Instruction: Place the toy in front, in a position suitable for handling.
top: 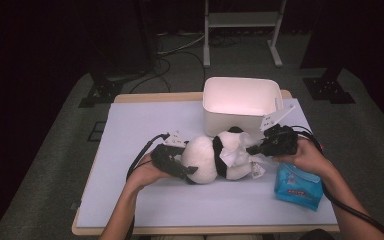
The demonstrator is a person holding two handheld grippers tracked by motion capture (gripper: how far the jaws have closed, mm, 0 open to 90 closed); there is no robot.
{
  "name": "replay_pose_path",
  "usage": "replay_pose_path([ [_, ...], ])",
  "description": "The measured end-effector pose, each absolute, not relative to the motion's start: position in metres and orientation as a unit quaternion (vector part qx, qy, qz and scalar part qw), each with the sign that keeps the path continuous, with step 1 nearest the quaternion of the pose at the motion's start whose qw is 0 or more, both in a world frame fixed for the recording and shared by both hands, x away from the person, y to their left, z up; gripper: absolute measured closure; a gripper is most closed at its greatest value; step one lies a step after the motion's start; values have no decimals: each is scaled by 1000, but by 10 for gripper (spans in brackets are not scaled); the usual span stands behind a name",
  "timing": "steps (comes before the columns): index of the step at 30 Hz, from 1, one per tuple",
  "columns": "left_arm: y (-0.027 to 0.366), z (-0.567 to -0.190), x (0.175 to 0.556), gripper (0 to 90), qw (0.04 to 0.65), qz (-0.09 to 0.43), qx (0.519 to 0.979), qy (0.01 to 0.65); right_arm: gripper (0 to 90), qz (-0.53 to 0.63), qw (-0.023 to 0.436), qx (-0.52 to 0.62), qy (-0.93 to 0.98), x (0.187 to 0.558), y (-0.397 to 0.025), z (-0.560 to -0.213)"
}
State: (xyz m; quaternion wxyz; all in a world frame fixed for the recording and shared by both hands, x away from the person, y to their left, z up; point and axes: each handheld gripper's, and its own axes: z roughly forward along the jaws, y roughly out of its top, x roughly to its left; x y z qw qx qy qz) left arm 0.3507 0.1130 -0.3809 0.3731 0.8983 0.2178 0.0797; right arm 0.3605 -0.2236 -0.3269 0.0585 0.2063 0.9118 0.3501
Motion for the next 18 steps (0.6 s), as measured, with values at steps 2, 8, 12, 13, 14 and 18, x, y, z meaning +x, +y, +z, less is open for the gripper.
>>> replay_pose_path([
  [2, 113, -381, 351, 214, 374, 81, 898, 217, 854, 353, 59, 207, 910, 362, -223, -327],
  [8, 111, -379, 349, 214, 375, 79, 899, 211, 854, 356, 62, 196, 912, 361, -211, -324],
  [12, 109, -376, 348, 214, 380, 78, 899, 205, 855, 351, 60, 178, 918, 363, -194, -324],
  [13, 108, -376, 347, 214, 382, 76, 898, 202, 855, 350, 59, 173, 919, 363, -190, -324],
  [14, 108, -375, 347, 214, 384, 74, 898, 200, 854, 349, 57, 169, 920, 363, -185, -325],
  [18, 108, -373, 345, 217, 389, 73, 898, 194, 855, 342, 51, 154, 925, 364, -167, -326],
])
